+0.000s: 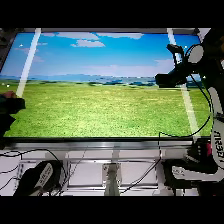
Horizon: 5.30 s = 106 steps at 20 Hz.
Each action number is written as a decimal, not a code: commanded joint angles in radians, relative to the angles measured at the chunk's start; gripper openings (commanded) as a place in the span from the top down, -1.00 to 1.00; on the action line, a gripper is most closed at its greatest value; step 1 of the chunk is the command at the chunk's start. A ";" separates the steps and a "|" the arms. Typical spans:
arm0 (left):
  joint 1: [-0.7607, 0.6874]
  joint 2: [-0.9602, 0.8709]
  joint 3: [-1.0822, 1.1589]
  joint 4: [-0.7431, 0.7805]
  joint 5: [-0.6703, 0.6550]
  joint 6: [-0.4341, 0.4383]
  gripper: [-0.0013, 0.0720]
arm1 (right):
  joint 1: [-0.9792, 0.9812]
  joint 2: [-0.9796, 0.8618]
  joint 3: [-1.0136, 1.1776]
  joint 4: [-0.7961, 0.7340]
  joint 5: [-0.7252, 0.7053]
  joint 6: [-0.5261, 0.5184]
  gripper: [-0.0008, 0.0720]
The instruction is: Fold the clothes and pants, and hang the long-sleeved shirts on hangers.
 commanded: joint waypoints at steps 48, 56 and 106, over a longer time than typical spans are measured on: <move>0.348 -0.491 0.037 0.633 0.688 -0.214 0.94 | 0.002 0.000 0.000 0.257 -0.254 0.001 0.88; 0.038 -0.114 0.389 0.626 0.877 -0.333 0.94 | 0.002 -0.058 -0.003 0.272 -0.334 0.002 0.88; -1.125 -0.776 0.703 -0.122 0.300 0.175 -0.63 | -0.384 -0.142 0.099 0.155 -0.288 0.121 -0.27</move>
